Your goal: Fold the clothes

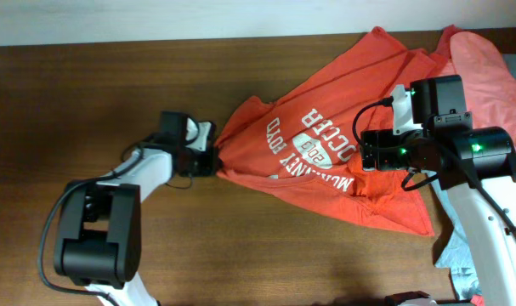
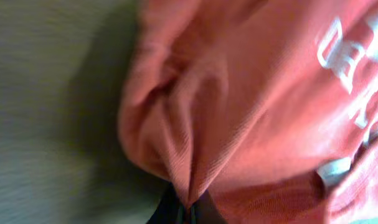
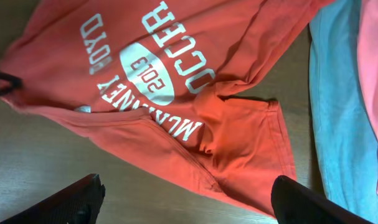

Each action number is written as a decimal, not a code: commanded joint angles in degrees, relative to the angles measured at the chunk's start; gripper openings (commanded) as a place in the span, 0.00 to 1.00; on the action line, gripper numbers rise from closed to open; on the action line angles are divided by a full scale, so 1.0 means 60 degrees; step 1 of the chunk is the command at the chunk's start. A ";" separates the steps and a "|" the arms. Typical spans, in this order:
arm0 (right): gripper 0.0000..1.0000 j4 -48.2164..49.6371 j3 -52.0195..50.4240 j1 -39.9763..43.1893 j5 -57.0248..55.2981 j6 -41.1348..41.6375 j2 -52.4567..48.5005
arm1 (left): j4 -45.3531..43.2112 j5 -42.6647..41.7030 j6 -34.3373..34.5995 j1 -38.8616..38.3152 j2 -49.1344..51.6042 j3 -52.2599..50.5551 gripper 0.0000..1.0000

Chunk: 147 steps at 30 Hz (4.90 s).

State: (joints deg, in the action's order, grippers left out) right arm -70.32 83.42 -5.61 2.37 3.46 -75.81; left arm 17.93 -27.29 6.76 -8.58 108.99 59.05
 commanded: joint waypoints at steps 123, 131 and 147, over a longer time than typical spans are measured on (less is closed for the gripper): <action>0.63 0.3756 0.0044 0.0062 0.2688 -0.0280 -0.6517 | 0.5876 0.3654 0.2688 0.6972 -0.2080 0.0721 0.00; 0.62 0.4222 0.0044 0.0062 0.2860 -0.0248 -0.7122 | 0.5876 0.3654 0.2688 0.6972 -0.2080 0.0721 0.00; 0.47 0.4634 0.0044 0.0066 0.2233 -0.0244 -0.7308 | 0.5880 0.3654 0.2688 0.6972 -0.2080 0.0721 0.00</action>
State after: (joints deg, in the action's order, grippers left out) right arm -42.76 83.42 -5.58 17.82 2.37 -119.22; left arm 53.34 -5.19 22.15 33.43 97.49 62.59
